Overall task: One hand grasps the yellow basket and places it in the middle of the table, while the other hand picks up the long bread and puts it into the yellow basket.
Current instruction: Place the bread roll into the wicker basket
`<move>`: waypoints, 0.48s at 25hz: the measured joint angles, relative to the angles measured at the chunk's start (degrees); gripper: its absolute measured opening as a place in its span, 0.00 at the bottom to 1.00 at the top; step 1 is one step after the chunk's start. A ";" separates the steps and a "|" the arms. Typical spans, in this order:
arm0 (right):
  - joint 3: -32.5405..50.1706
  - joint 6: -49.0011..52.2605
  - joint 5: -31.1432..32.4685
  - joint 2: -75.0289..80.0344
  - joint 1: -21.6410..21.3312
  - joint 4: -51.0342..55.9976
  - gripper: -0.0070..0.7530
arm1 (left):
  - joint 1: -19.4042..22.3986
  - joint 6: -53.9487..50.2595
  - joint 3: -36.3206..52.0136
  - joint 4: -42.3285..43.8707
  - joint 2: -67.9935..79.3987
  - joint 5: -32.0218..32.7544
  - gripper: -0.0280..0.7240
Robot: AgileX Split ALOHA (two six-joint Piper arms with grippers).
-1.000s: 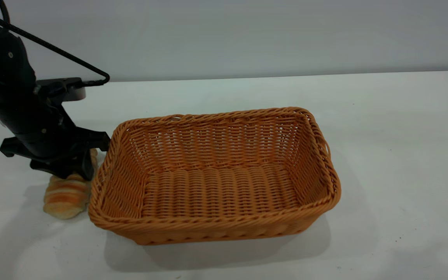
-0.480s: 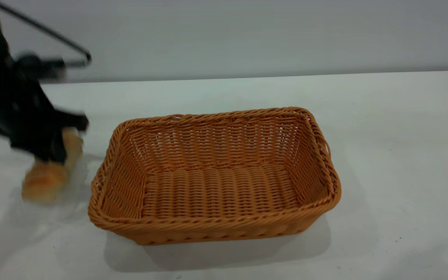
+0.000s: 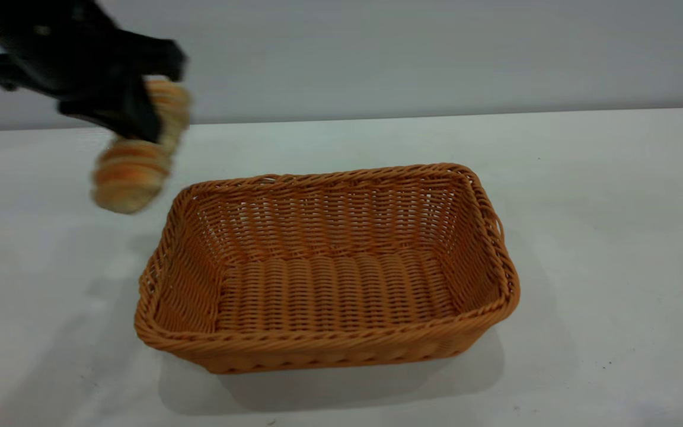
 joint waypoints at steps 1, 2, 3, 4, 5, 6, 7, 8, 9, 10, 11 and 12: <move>0.00 0.00 0.02 -1.15 0.00 -0.06 0.78 | -1.71 0.00 0.00 0.00 0.13 -0.35 0.11; 0.00 0.00 0.15 -2.12 0.00 -0.06 0.78 | -3.09 0.00 0.00 -0.01 0.35 -0.99 0.11; 0.00 0.00 0.22 -3.33 0.00 -0.06 0.78 | -4.67 0.05 0.00 -0.06 0.60 -1.75 0.11; 0.00 0.00 0.38 -4.56 0.00 -0.06 0.78 | -6.14 0.04 0.00 -0.06 0.94 -2.72 0.11; 0.00 0.06 0.51 -5.59 0.00 -0.06 0.78 | -7.44 0.04 0.00 -0.19 1.32 -3.61 0.11; 0.00 0.12 0.65 -6.80 0.00 -0.06 0.78 | -8.42 0.04 0.00 -0.19 1.79 -4.25 0.11; 0.00 0.48 0.86 -7.92 0.00 -0.06 0.78 | -9.45 0.04 0.00 -0.24 2.15 -4.89 0.11; 0.00 0.75 1.22 -9.05 0.00 -0.17 0.78 | -10.34 0.04 0.00 -0.25 2.74 -5.50 0.11; 0.00 1.00 1.85 -9.98 0.00 -0.45 0.78 | -11.00 0.04 0.00 -0.25 3.38 -6.06 0.11; 0.00 1.15 2.36 -11.01 0.00 -0.79 0.78 | -11.68 0.04 0.00 -0.25 4.16 -6.56 0.11; 0.00 1.40 2.95 -11.90 0.00 -1.06 0.78 | -12.22 0.04 0.00 -0.30 4.90 -7.09 0.11; 0.00 1.61 3.58 -12.62 0.00 -1.53 0.78 | -12.68 -0.01 0.00 -0.29 5.80 -7.51 0.11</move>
